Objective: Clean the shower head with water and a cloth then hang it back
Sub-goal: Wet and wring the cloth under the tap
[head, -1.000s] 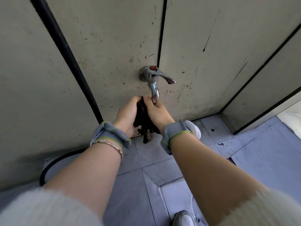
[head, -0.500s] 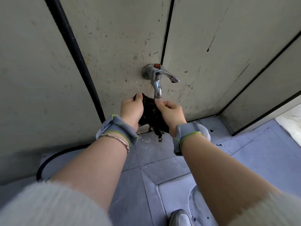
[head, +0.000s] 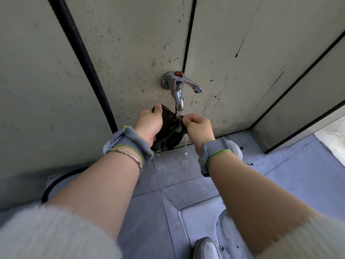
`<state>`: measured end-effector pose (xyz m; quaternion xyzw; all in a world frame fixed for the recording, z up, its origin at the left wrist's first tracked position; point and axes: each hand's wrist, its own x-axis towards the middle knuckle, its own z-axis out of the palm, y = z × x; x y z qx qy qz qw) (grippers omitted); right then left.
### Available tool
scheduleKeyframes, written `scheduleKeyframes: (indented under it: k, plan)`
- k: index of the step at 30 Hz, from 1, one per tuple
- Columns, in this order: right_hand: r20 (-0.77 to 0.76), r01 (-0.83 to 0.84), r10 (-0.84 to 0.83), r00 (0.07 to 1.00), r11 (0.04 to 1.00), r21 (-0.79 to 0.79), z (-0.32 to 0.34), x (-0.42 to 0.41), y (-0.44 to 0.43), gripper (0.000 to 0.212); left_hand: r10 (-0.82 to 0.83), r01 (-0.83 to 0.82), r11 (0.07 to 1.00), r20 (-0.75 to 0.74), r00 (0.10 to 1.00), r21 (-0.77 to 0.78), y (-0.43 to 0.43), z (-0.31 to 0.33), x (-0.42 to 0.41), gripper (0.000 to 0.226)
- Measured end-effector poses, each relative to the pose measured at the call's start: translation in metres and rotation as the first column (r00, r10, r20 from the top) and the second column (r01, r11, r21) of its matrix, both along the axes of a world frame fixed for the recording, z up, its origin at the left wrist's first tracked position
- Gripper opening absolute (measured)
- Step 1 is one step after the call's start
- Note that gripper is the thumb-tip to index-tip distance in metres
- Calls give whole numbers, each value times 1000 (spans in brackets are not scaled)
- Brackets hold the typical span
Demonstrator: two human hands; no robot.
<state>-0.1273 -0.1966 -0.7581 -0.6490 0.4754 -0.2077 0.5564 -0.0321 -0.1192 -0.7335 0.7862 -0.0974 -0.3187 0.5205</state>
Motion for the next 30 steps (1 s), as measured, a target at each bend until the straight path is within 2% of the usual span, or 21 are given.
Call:
scheduleKeyframes:
  k: [3, 5, 10, 13, 15, 18, 20, 23, 27, 30]
  plan:
    - [18, 24, -24, 1000, 999, -21, 2, -3, -1, 15, -127, 102, 987, 204, 971, 128, -2, 3, -5, 53]
    - [24, 3, -3, 1000, 1000, -3, 3, -5, 0, 19, -135, 113, 989, 268, 954, 97, -5, 5, -8, 49]
    - [40, -253, 250, 967, 960, 118, 12, -6, 5, 36, -119, 124, 983, 49, 992, -135, -9, 11, -17, 29]
    - [-115, -335, 352, 929, 931, 146, 12, -4, 8, 15, -45, 41, 986, -19, 999, -164, -4, 10, -13, 28]
    - [-175, -301, 319, 931, 946, 124, 9, -5, 6, 24, -12, 8, 986, -26, 1000, -166, -1, 10, -8, 31]
    - [19, -121, 120, 993, 961, 250, 11, -4, 2, 18, 6, -6, 986, -2, 1000, -166, 0, 10, -3, 33]
    - [139, -55, 12, 990, 949, 310, 16, -1, -3, 22, -15, 19, 987, 25, 1000, -157, 0, 9, -4, 33]
    - [245, -103, 33, 969, 955, 279, 18, 2, -6, 21, -88, 86, 982, -2, 996, -171, -2, 12, -11, 29]
    - [171, -189, 141, 975, 931, 313, 14, 2, 2, 30, -232, 210, 959, -103, 967, -189, -3, 18, -19, 23]
    - [185, -128, 68, 980, 934, 335, 14, 2, 5, 15, -227, 179, 958, -208, 952, -224, 0, 16, -20, 25]
